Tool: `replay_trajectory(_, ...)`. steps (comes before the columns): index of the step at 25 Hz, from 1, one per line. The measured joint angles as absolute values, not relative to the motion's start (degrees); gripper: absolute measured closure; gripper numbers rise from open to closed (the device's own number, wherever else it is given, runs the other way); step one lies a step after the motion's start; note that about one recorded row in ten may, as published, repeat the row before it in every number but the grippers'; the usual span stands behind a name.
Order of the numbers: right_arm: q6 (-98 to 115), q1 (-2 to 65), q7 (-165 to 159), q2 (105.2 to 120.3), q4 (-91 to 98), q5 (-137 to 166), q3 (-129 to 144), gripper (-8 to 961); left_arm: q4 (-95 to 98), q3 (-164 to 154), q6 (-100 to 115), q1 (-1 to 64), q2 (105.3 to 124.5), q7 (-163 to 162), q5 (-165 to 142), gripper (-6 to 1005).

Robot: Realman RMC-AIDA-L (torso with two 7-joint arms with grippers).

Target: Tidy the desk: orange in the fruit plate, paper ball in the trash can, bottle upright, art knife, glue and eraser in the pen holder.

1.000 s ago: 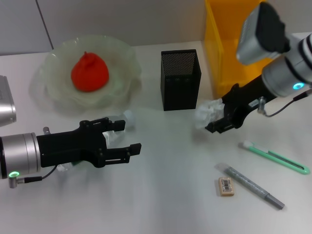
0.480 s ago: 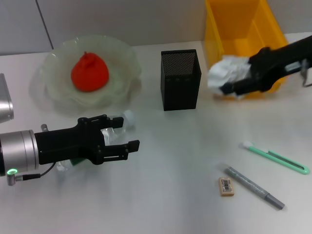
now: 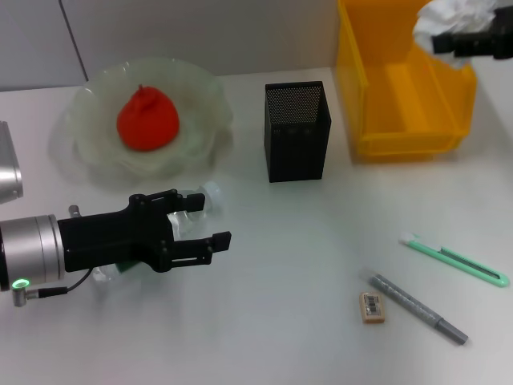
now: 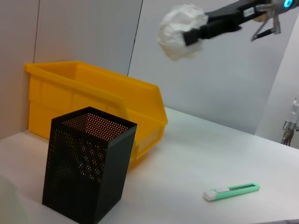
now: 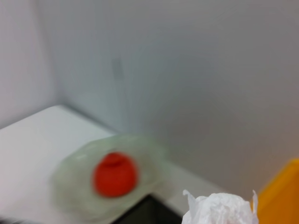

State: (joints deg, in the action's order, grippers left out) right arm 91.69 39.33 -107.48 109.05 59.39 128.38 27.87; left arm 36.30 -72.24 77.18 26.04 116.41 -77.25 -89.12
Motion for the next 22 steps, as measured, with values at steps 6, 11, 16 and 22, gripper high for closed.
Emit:
replay_trajectory(6, 78.0, 39.5, -109.5, 109.02, 54.7, 129.6, 29.9, 494, 36.3, -72.2, 77.2, 26.2, 116.66, -77.3, -89.1, 184)
replay_trajectory(11, 70.9, 40.9, -109.7, 109.08, 50.5, 131.1, 34.1, 492, 36.3, -72.2, 77.1, 26.1, 116.66, -77.3, -89.1, 184)
replay_trajectory(16, 66.0, 41.6, -109.8, 109.52, 48.2, 131.3, 37.9, 489, 36.3, -72.2, 76.9, 25.9, 116.64, -77.3, -89.1, 184)
replay_trajectory(22, 64.0, 42.1, -109.9, 110.05, 47.6, 131.3, 38.2, 487, 36.2, -72.2, 77.0, 25.7, 116.63, -77.3, -89.1, 184)
